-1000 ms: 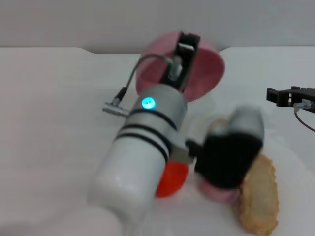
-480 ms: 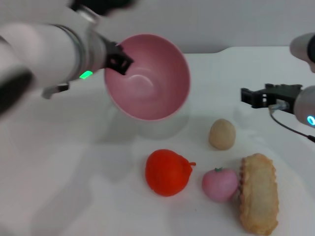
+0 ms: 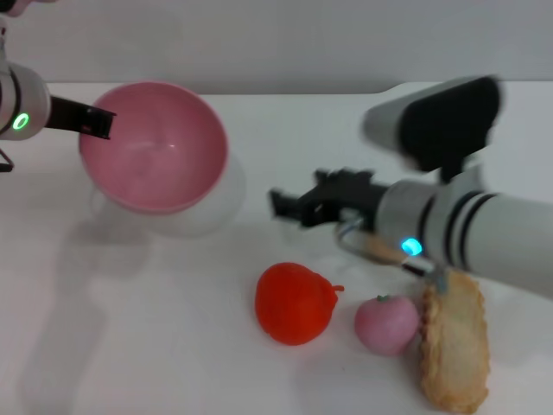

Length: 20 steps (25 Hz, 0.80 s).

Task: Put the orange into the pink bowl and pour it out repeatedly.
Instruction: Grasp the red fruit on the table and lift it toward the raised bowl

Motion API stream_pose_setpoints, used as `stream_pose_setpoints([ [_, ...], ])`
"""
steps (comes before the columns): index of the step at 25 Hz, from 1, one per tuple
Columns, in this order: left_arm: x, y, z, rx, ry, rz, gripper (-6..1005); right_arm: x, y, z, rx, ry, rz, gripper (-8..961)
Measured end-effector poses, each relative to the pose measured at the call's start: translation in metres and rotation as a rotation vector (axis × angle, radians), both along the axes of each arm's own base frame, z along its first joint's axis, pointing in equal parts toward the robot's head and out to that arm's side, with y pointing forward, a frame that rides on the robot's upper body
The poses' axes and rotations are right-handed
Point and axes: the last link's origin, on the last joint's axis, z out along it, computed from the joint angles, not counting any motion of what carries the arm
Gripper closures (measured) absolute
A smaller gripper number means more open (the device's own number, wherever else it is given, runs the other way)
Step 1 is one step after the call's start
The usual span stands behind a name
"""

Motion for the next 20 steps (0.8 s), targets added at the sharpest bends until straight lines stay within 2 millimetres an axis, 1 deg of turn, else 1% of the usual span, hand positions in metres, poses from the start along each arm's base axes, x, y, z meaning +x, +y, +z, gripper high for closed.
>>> stream_pose_setpoints([
  [1,0.000,0.000,0.000,0.000,0.000,0.000,958,-0.002,-0.002,-0.009,-0.028,-0.007,0.010,361],
  [4,0.000,0.000,0.000,0.000,0.000,0.000,958,-0.006,-0.006,-0.029,-0.097,0.005,0.009,256],
  [5,-0.008,0.002,0.004,0.007,0.016,0.020,958,-0.006,-0.008,-0.033,-0.112,0.009,0.007,221],
  [6,-0.008,0.002,0.004,0.007,0.016,0.020,958,-0.006,-0.009,-0.037,-0.127,0.013,0.003,186],
  [7,-0.017,0.009,0.017,0.054,0.051,0.061,958,-0.006,-0.010,-0.039,-0.136,0.015,0.000,187],
  [11,-0.017,0.010,0.018,0.054,0.053,0.061,958,-0.004,-0.015,-0.043,-0.154,0.018,-0.020,193],
  [15,-0.017,0.016,0.015,0.045,0.077,0.061,958,0.004,-0.018,-0.046,-0.173,0.014,-0.070,198],
  [20,-0.015,0.019,0.011,0.032,0.102,0.061,958,0.005,-0.022,-0.050,-0.195,0.015,-0.097,205],
])
